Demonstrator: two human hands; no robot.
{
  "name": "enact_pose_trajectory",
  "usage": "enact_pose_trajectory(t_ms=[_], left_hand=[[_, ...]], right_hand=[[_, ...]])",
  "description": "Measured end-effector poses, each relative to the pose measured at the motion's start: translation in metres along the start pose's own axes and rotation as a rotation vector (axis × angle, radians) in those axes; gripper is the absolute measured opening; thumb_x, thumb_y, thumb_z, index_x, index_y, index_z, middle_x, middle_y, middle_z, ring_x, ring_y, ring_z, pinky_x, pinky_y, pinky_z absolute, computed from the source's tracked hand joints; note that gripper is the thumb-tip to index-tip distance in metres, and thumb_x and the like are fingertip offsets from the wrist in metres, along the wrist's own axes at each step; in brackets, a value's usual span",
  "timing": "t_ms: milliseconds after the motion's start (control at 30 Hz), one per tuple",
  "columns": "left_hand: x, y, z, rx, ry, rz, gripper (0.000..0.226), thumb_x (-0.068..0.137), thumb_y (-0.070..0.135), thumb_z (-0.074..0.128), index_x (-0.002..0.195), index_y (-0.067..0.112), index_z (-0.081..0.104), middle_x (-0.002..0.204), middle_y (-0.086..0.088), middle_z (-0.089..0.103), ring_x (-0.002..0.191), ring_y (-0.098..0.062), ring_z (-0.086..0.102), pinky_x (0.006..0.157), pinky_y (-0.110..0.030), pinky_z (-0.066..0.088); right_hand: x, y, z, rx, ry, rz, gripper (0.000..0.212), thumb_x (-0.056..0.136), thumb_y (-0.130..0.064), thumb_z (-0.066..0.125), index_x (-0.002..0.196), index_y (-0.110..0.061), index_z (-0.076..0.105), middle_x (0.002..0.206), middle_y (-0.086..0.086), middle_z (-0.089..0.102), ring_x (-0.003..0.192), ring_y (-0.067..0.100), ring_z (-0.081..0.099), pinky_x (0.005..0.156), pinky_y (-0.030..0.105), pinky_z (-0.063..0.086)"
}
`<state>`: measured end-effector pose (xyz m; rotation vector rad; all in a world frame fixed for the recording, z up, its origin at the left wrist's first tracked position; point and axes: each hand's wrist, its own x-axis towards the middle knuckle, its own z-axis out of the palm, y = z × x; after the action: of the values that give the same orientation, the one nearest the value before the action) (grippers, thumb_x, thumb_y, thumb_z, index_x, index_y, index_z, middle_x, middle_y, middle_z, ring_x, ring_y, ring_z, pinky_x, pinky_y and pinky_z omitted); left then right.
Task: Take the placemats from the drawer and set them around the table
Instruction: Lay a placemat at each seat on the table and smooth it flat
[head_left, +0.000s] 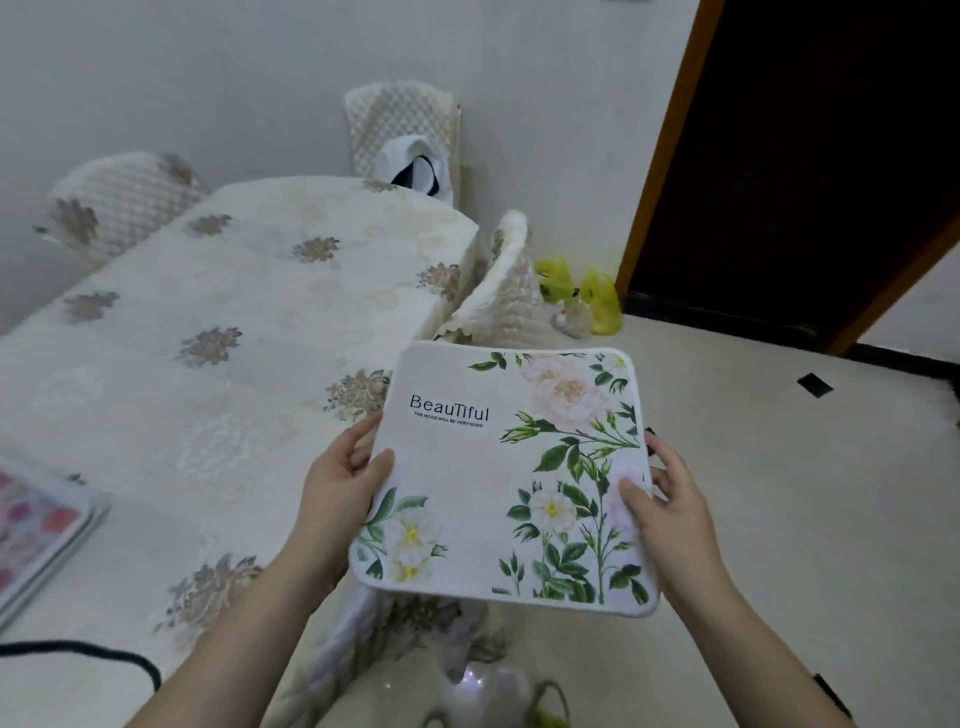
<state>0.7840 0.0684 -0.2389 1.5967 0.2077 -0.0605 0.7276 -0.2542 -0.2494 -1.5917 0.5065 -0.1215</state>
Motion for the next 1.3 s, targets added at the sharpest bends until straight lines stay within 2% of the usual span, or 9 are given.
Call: enact_pose_trajectory(t_ms=[200,433,533,633,767,933,1067,1167,1300], left_hand=[[-0.023,0.002,-0.024,0.019,0.195,0.004,0.043,0.096,0.008,0.060,0.124,0.041,0.064,0.097,-0.003,0.078,0.080,-0.021,0.076,0.056,-0.025,0.058],[-0.069,-0.005,-0.092,0.051,0.481,0.000,0.046,0.097,0.014,0.061,0.120,0.054,0.060,0.102,0.005,0.078,0.085,-0.017,0.076,0.061,-0.023,0.058],[-0.087,-0.016,-0.124,0.042,0.597,-0.025,0.048,0.097,0.013,0.062,0.115,0.057,0.060,0.099,0.004,0.078,0.086,-0.019,0.076,0.064,-0.028,0.060],[-0.099,-0.028,-0.151,0.019,0.694,-0.044,0.045,0.097,0.014,0.061,0.120,0.054,0.059,0.097,0.001,0.078,0.086,-0.022,0.076,0.075,-0.043,0.061],[-0.109,-0.040,-0.185,-0.053,0.809,-0.054,0.044,0.097,0.012,0.061,0.120,0.050,0.059,0.094,-0.001,0.078,0.083,-0.024,0.076,0.076,-0.047,0.061],[-0.113,-0.059,-0.216,-0.174,0.887,-0.071,0.044,0.097,0.010,0.061,0.133,0.034,0.057,0.095,-0.003,0.078,0.084,-0.026,0.076,0.069,-0.043,0.062],[-0.113,-0.066,-0.234,-0.216,0.939,-0.117,0.045,0.097,0.006,0.060,0.134,0.030,0.057,0.092,0.001,0.079,0.080,-0.021,0.076,0.061,-0.031,0.061],[-0.113,-0.072,-0.245,-0.230,0.970,-0.150,0.044,0.096,0.006,0.060,0.134,0.029,0.058,0.094,0.000,0.078,0.080,-0.020,0.076,0.059,-0.029,0.061],[-0.113,-0.083,-0.252,-0.258,0.998,-0.167,0.044,0.096,0.005,0.059,0.134,0.028,0.058,0.094,0.000,0.079,0.081,-0.021,0.076,0.062,-0.034,0.061]], right_hand=[[0.035,-0.010,0.032,-0.014,-0.218,-0.008,0.055,0.094,-0.015,0.062,0.115,-0.065,0.052,0.099,-0.013,0.072,0.087,0.016,0.075,0.077,0.050,0.061],[0.041,-0.020,0.116,-0.021,-0.514,-0.041,0.052,0.095,-0.012,0.062,0.122,-0.056,0.054,0.105,-0.016,0.072,0.087,0.013,0.075,0.065,0.037,0.062],[0.036,-0.023,0.158,-0.042,-0.637,-0.049,0.051,0.095,-0.012,0.062,0.124,-0.053,0.055,0.107,-0.016,0.072,0.090,0.012,0.074,0.064,0.032,0.062],[0.033,-0.027,0.202,-0.111,-0.725,-0.083,0.049,0.095,-0.014,0.062,0.128,-0.049,0.053,0.111,-0.007,0.071,0.091,0.014,0.074,0.069,0.037,0.063],[0.024,-0.034,0.259,-0.169,-0.833,-0.106,0.051,0.095,-0.016,0.063,0.129,-0.052,0.050,0.123,-0.010,0.066,0.098,0.009,0.071,0.075,0.035,0.061],[0.015,-0.038,0.316,-0.257,-0.896,-0.160,0.057,0.095,-0.010,0.062,0.126,-0.057,0.052,0.125,0.000,0.064,0.104,0.015,0.068,0.084,0.041,0.059],[0.004,-0.036,0.348,-0.335,-0.907,-0.212,0.053,0.095,-0.012,0.061,0.130,-0.051,0.050,0.114,0.000,0.065,0.094,0.014,0.069,0.065,0.028,0.059],[-0.001,-0.033,0.367,-0.346,-0.927,-0.173,0.052,0.096,-0.011,0.060,0.131,-0.048,0.051,0.113,0.003,0.065,0.092,0.021,0.070,0.064,0.036,0.061],[-0.005,-0.030,0.385,-0.377,-0.960,-0.168,0.051,0.097,-0.011,0.059,0.133,-0.046,0.050,0.112,0.005,0.065,0.091,0.022,0.070,0.059,0.031,0.058]])
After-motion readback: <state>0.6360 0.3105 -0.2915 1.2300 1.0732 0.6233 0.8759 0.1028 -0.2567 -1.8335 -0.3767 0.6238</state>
